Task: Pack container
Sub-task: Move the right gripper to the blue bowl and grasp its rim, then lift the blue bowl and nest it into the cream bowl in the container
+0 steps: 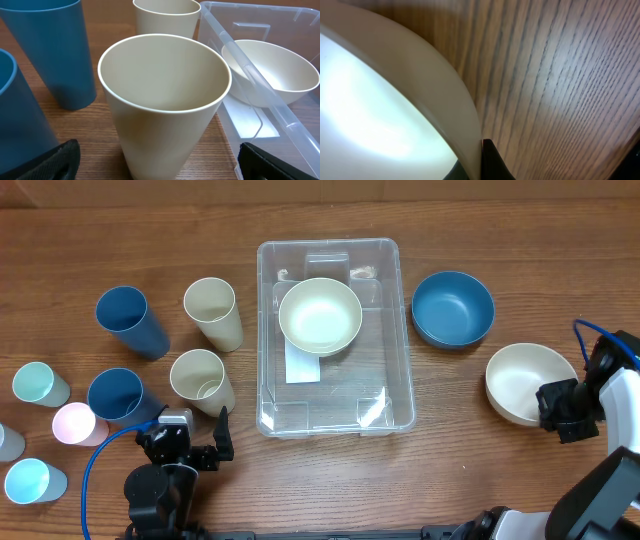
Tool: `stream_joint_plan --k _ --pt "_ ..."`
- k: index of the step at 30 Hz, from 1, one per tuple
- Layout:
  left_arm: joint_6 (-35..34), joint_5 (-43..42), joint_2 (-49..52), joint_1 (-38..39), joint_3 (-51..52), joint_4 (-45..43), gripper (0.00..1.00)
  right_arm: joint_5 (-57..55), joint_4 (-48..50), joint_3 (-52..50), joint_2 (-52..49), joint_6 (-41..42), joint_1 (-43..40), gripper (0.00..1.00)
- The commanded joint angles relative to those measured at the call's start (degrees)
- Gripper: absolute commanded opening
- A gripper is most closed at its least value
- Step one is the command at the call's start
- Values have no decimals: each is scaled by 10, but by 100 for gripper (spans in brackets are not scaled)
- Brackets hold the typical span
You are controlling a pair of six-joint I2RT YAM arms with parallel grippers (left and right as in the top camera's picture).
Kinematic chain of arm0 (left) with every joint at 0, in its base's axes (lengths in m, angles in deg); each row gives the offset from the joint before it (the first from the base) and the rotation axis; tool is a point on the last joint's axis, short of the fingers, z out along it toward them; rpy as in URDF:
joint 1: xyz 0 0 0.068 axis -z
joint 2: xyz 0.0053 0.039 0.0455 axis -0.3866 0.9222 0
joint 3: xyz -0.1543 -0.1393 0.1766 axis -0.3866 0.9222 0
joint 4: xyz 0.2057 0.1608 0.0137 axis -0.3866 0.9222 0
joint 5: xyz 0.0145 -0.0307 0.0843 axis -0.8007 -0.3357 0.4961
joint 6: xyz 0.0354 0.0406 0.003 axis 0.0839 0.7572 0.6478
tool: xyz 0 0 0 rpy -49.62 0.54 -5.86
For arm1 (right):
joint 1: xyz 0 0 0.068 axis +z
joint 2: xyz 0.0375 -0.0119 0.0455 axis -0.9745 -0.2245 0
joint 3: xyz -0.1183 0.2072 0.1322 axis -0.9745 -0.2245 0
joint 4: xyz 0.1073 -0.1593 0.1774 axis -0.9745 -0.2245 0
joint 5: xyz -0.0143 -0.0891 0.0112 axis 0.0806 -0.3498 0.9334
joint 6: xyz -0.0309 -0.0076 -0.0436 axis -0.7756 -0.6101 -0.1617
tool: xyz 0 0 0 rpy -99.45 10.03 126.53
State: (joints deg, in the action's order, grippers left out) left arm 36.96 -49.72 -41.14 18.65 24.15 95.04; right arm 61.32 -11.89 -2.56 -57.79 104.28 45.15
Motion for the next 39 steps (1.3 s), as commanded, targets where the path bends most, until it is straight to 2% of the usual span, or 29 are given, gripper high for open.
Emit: stream_joint_plan --k 1,4,6,8,11,14,18,23,26,30,31,33,34,35,39 --pt "6 -6 -5 4 2 -2 100 -8 6 31 73 -2 -3 4" --pt "7 -6 -5 4 2 -2 100 17 8 44 123 -11 -2 4" --pt "7 -6 -5 4 2 -2 100 126 18 71 173 -71 26 4" --pt "7 -6 -5 4 2 -2 100 174 30 90 199 -108 72 4" --pt "7 -6 -5 4 2 -2 100 168 33 138 206 -152 236 4" --pt "7 -6 -5 4 2 -2 100 110 75 148 176 -152 396 4" --pt "7 -6 -5 4 2 -2 100 49 169 148 78 -152 534 4" --pt "6 -6 -5 4 2 -2 100 43 336 148 -57 -154 567 4" --pt "6 -6 -5 4 2 -2 100 26 391 148 -95 -115 567 4" --pt "7 -6 -5 4 2 -2 100 29 433 148 -130 -115 567 5" --pt "7 -6 -5 4 2 -2 100 31 416 150 -125 -115 567 22" --pt "7 -6 -5 4 2 -2 100 33 362 180 -103 -115 567 39" --pt "7 -6 -5 4 2 -2 100 33 341 198 -88 -115 567 52" --pt "6 -6 -5 4 2 -2 100 33 321 218 -70 -120 567 58" --pt "7 -6 -5 4 2 -2 100 11 229 310 25 -121 545 63"
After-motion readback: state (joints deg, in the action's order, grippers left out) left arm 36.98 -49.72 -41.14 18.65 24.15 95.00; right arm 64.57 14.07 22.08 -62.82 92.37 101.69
